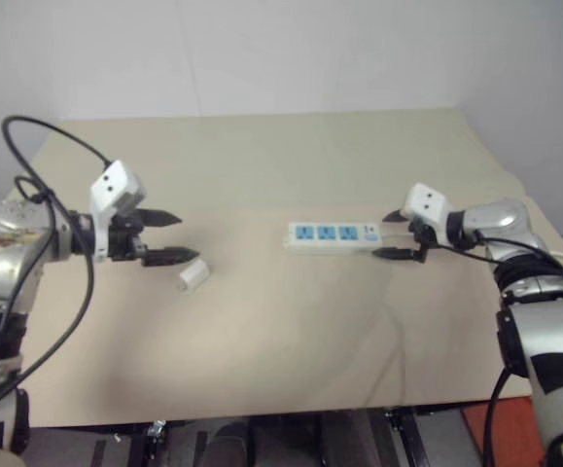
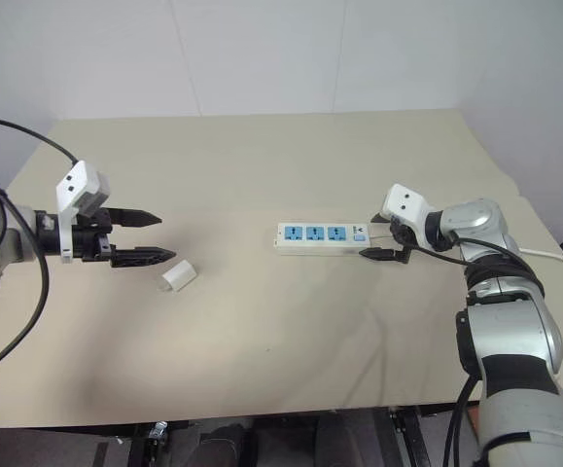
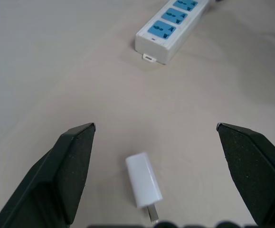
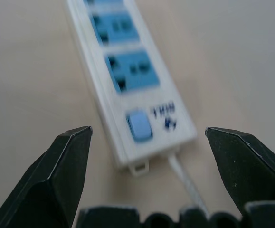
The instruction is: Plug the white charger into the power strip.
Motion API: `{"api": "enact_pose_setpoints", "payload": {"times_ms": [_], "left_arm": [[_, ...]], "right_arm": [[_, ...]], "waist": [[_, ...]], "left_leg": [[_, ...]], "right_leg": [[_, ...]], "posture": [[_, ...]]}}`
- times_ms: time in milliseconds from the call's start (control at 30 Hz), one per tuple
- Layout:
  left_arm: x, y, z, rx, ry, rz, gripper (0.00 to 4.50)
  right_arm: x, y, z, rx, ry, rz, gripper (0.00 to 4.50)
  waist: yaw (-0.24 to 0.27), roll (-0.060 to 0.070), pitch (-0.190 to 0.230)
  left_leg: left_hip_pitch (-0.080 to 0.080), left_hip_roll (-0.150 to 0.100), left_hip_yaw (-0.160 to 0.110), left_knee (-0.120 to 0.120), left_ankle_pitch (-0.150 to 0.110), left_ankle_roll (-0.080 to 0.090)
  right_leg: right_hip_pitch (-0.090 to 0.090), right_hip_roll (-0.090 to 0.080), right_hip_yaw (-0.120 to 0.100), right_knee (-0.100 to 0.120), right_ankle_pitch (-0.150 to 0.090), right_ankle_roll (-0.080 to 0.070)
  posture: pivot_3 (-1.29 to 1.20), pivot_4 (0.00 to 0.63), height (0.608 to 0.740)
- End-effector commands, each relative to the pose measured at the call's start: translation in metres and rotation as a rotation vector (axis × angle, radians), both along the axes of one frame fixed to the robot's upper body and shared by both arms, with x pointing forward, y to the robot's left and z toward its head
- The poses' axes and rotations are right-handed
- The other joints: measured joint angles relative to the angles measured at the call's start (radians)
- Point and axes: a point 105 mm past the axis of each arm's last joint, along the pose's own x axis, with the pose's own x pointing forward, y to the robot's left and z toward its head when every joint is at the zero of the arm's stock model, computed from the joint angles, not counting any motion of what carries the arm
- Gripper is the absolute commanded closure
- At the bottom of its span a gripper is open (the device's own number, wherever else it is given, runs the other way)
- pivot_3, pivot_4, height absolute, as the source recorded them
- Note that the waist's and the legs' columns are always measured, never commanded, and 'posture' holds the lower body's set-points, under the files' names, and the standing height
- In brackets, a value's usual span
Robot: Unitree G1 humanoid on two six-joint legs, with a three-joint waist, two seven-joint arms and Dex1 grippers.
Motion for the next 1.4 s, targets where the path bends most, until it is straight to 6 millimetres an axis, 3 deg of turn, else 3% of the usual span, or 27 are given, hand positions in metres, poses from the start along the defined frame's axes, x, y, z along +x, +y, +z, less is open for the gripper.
{"api": "enact_pose_setpoints", "payload": {"times_ms": [33,267,400,633,800,1200,1400], "left_arm": [[-0.008,0.01,0.016,0.023,-0.066,0.023,0.02],[-0.037,0.037,0.016,0.071,-0.083,0.038,0.02],[-0.041,0.046,0.022,0.095,-0.099,0.057,0.02],[-0.035,0.034,0.024,0.071,-0.114,0.024,0.02],[-0.034,0.029,0.025,0.06,-0.113,0.019,0.02],[-0.025,0.004,0.026,0.006,-0.126,-0.045,0.02],[-0.027,-0.006,0.023,-0.013,-0.12,-0.064,0.02]], "right_arm": [[-0.011,-0.002,0.036,0.049,-0.109,0.089,0.0],[-0.05,-0.02,0.051,0.104,-0.115,0.004,0.0],[-0.075,-0.018,0.055,0.125,-0.07,-0.004,0.0],[-0.073,-0.015,0.041,0.103,-0.056,-0.042,0.0],[-0.063,-0.017,0.035,0.091,-0.072,-0.073,0.0],[0.006,-0.034,-0.012,-0.095,-0.087,-0.27,0.0],[0.022,-0.039,-0.025,-0.148,-0.06,-0.365,0.0]], "waist": [[0.002,0.0,0.0],[0.018,0.001,0.0],[0.034,0.002,0.001],[0.035,0.002,0.002],[0.031,0.002,0.002],[0.025,0.002,0.003],[0.021,0.002,0.003]], "left_leg": [[0.0,0.0,0.0,0.0,0.0,0.0],[0.0,0.002,-0.001,0.0,-0.003,0.005],[-0.001,0.001,0.0,0.0,-0.004,0.007],[0.006,0.0,0.001,0.0,-0.005,0.008],[0.005,0.0,0.001,0.0,-0.005,0.008],[0.005,-0.002,0.003,0.0,-0.004,0.006],[0.003,-0.001,0.003,0.0,-0.002,0.004]], "right_leg": [[0.0,0.0,0.0,0.0,0.0,0.0],[0.0,-0.001,-0.001,0.0,0.0,0.0],[-0.001,-0.001,-0.001,0.0,0.0,0.0],[0.003,-0.001,0.0,0.0,0.0,0.0],[0.002,-0.001,0.001,0.0,0.0,0.0],[0.001,-0.001,0.002,0.0,0.0,0.0],[0.001,-0.001,0.002,0.0,0.0,0.0]], "posture": [[0.0,0.15,0.74],[0.0,0.15,0.74],[0.0,0.15,0.74],[0.0,0.15,0.74],[0.0,0.15,0.74],[0.0,0.15,0.74],[0.0,0.15,0.74]]}}
